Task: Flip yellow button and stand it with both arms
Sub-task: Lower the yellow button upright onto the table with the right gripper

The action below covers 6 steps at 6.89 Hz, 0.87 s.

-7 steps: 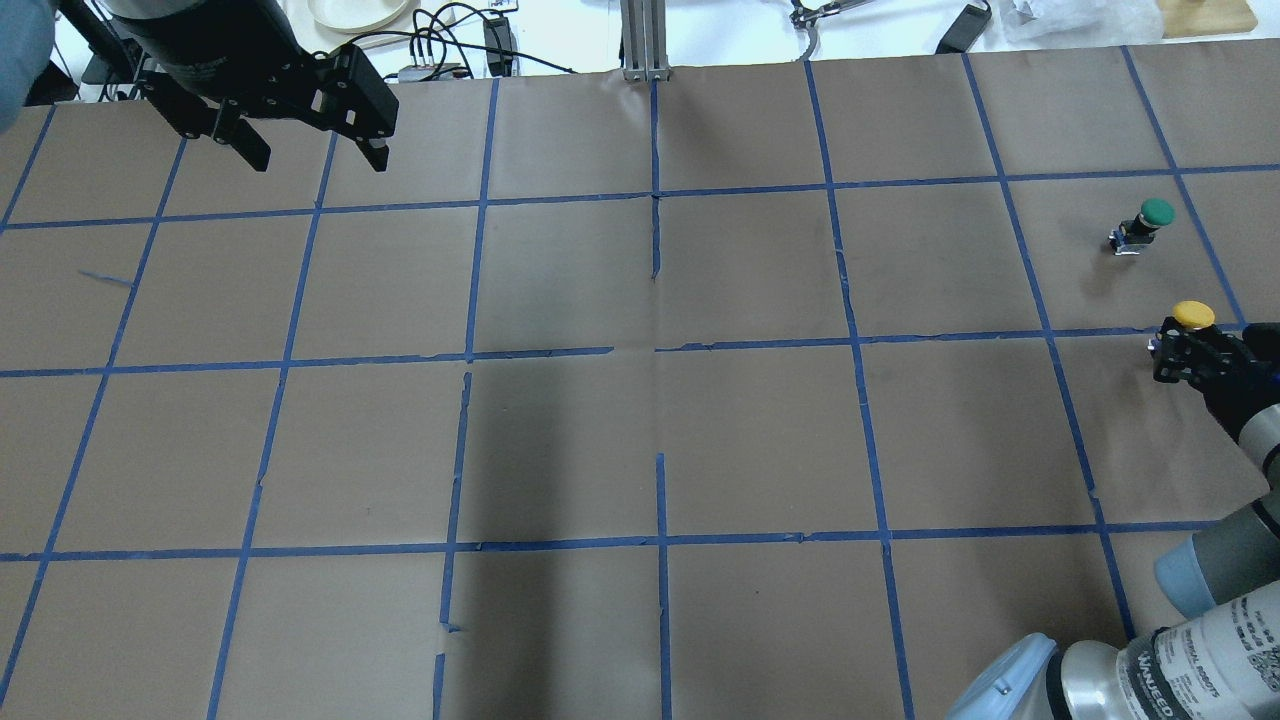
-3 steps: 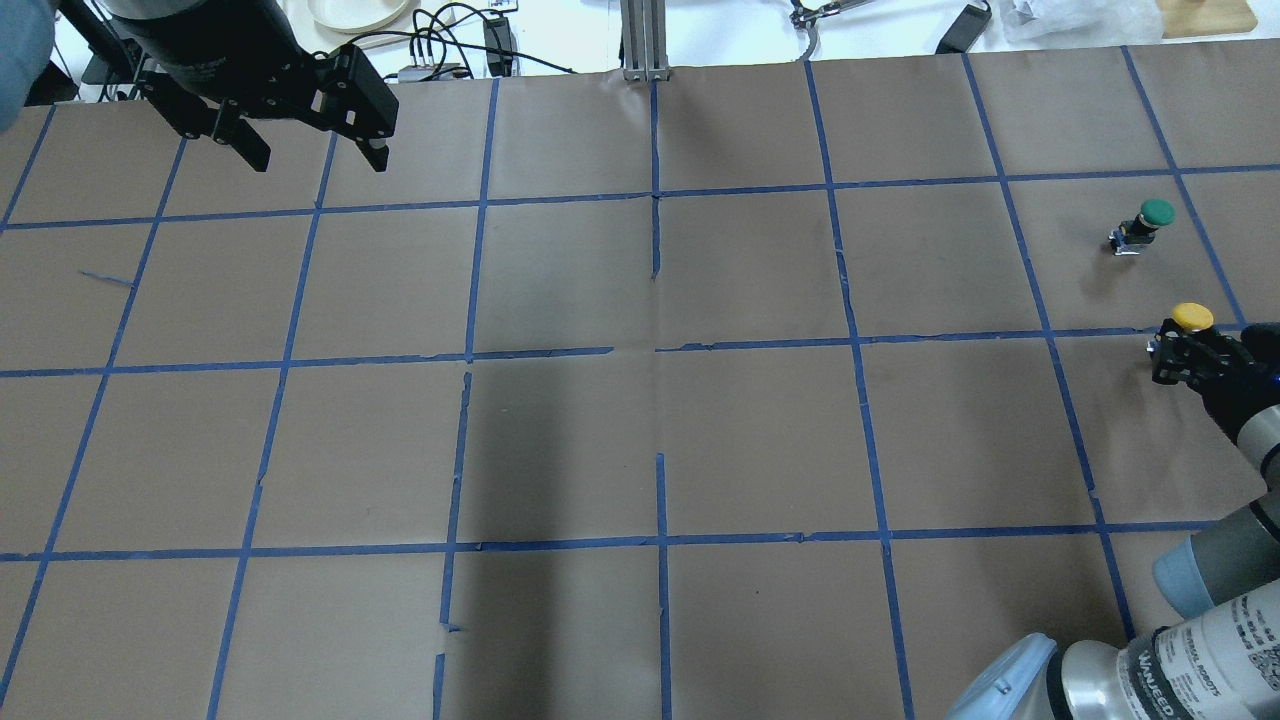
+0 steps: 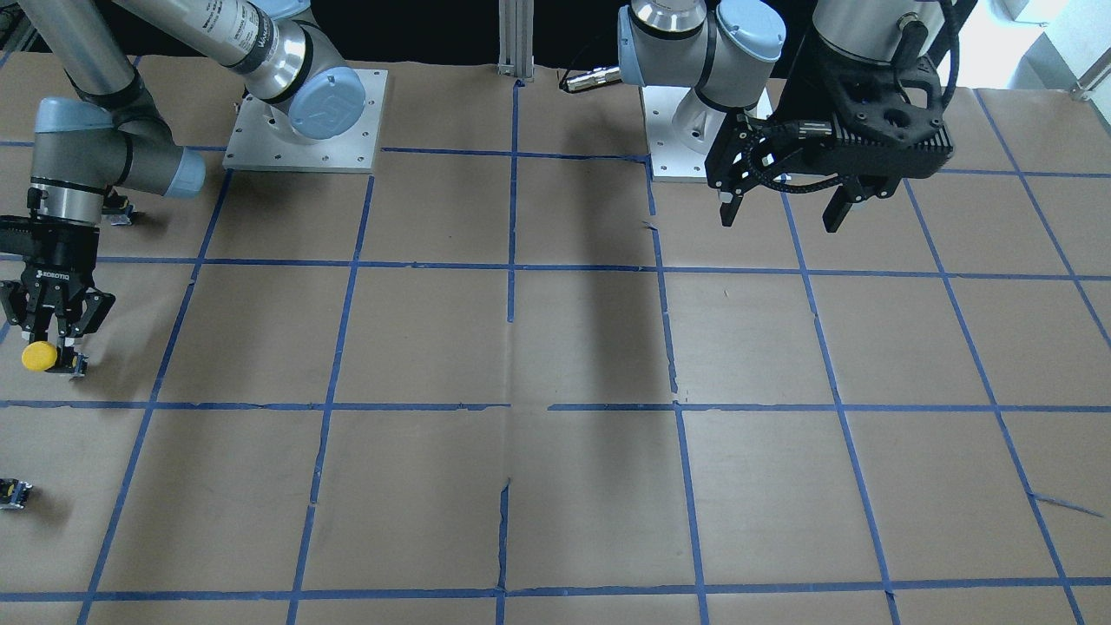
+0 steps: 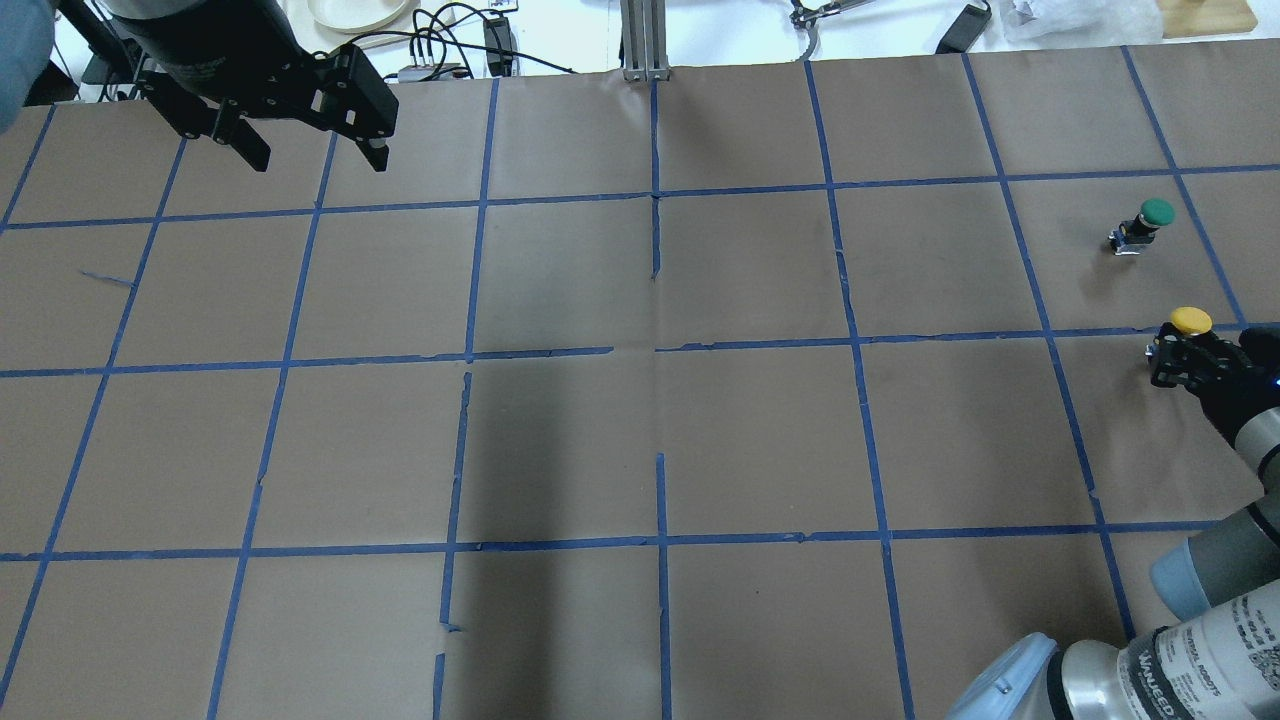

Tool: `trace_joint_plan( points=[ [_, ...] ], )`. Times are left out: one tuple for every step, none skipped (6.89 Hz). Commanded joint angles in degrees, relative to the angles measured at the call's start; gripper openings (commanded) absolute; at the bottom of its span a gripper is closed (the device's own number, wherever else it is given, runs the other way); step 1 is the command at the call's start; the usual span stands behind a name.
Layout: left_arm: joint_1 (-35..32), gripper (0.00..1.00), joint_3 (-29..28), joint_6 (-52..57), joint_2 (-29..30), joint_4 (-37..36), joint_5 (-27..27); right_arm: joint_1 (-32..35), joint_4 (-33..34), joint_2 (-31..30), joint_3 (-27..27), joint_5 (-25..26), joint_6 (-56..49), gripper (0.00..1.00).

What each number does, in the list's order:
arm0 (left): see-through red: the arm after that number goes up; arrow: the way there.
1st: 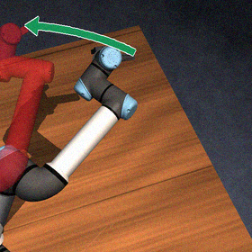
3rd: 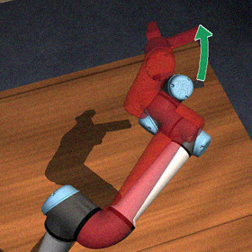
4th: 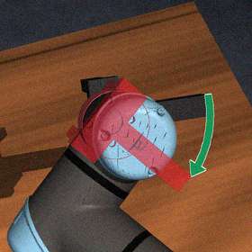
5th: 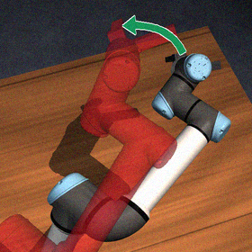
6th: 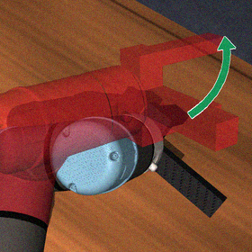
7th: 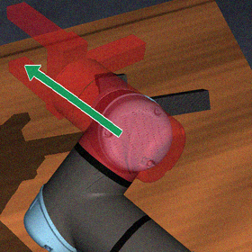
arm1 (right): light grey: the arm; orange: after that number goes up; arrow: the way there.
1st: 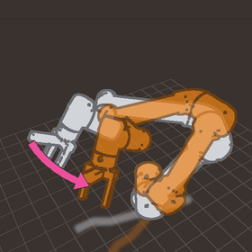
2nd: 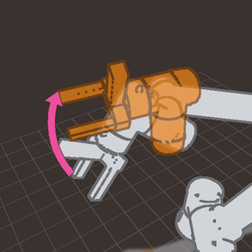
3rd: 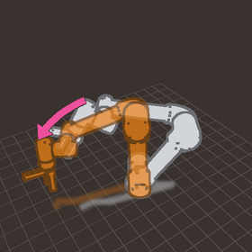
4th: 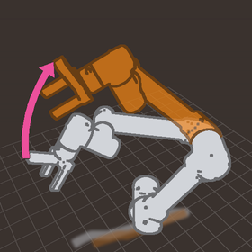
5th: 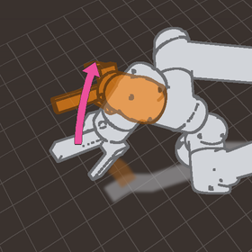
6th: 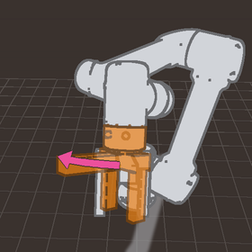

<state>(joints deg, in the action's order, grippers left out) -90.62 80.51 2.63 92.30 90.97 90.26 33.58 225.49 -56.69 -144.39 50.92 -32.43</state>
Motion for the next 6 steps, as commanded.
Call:
trace_joint_plan(
  points=[
    [0.0, 1.0, 0.0, 0.01, -0.01, 0.0, 0.0, 0.0, 0.13, 0.0, -0.1, 0.32, 0.0, 0.62],
    [0.0, 1.0, -0.09, 0.01, -0.01, 0.0, 0.0, -0.09, 0.04, 0.0, -0.1, 1.37, 0.0, 0.67],
    [0.0, 1.0, -0.09, 0.01, 0.07, 0.0, 0.0, 0.0, -0.05, 0.0, -0.1, 2.42, 0.0, 0.68],
    [0.0, 1.0, -0.09, 0.01, 0.08, 0.0, 0.0, -0.09, -0.05, 0.0, -0.19, 3.04, 0.0, 0.7],
    [0.0, 1.0, -0.09, 0.01, -0.01, 0.0, 0.0, -0.09, -0.05, 0.0, -0.19, 3.48, 0.0, 0.7],
    [0.0, 1.0, -0.09, 0.01, -0.01, 0.0, 0.0, 0.0, -0.05, -0.09, -0.28, 3.57, 0.09, 0.77]
  ],
)
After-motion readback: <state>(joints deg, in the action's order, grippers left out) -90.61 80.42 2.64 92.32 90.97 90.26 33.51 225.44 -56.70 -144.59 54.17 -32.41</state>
